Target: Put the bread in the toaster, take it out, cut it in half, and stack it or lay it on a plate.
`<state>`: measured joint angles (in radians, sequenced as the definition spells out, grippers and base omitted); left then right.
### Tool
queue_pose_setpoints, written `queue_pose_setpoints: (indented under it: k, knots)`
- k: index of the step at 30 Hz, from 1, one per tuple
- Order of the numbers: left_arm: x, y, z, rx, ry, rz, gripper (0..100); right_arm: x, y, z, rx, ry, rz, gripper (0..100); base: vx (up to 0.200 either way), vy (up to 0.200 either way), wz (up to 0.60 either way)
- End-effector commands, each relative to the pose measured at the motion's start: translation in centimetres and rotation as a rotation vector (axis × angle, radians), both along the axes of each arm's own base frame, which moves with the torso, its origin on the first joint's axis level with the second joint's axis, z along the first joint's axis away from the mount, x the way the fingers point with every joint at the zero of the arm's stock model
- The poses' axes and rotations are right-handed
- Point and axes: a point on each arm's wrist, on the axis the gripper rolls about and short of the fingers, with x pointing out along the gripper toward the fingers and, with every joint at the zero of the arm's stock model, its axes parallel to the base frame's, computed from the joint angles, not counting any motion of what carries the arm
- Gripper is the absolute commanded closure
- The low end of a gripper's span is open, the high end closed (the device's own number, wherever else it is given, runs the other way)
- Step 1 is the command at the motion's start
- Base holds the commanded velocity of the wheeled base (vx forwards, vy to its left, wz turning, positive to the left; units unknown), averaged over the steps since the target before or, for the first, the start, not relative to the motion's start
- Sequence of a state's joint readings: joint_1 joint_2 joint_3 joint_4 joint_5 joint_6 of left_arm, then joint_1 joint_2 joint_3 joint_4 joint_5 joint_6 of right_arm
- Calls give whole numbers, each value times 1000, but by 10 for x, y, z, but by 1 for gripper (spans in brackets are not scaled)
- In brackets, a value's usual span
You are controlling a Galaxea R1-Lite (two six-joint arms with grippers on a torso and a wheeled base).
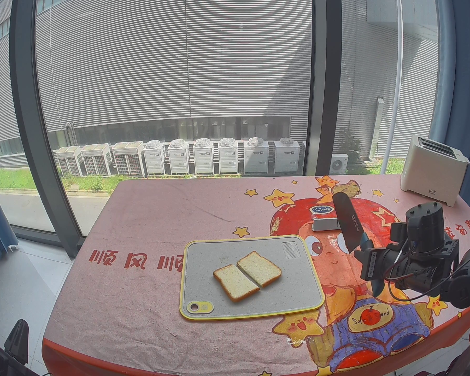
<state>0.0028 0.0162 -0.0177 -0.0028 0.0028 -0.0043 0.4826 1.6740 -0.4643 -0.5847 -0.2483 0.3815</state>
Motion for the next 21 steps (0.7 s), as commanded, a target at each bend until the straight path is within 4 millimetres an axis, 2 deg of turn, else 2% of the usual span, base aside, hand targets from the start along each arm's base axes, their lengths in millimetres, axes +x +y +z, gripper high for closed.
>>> queue_pose_setpoints:
  k: [1,21]
  knots:
    - [0,0,-5,0,1,1,100,0,0,-1,3,11,7,100,0,0,0]
    - [0,0,-5,0,1,1,100,3,-3,-2,-15,14,-13,100,0,0,0]
